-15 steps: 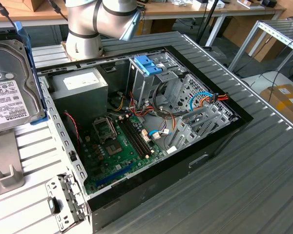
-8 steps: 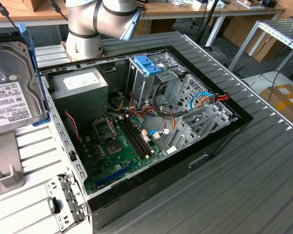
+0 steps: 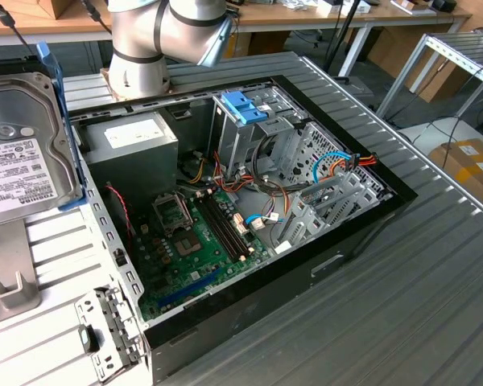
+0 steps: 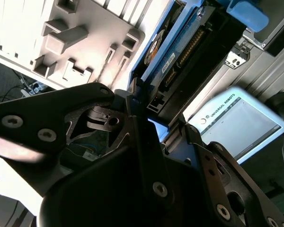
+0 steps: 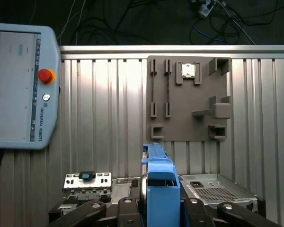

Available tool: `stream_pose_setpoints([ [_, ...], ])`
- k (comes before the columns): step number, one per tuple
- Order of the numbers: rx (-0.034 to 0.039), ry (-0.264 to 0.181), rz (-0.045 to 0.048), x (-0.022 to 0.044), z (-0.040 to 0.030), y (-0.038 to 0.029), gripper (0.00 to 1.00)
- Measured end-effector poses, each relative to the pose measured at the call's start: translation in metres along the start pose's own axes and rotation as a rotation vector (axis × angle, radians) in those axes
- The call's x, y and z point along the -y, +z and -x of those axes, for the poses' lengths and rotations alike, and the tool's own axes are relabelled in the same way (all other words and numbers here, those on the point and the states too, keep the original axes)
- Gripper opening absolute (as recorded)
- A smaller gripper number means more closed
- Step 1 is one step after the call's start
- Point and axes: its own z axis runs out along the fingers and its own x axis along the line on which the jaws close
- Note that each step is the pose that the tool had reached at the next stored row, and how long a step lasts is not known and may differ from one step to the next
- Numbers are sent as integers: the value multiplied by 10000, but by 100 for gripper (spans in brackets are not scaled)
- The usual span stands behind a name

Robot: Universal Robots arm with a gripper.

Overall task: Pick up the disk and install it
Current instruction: 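Pick up the disk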

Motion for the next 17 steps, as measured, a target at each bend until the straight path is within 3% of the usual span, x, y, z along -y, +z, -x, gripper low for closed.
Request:
stream_pose_setpoints([
  [17,0,0,1,59,-92,1,37],
])
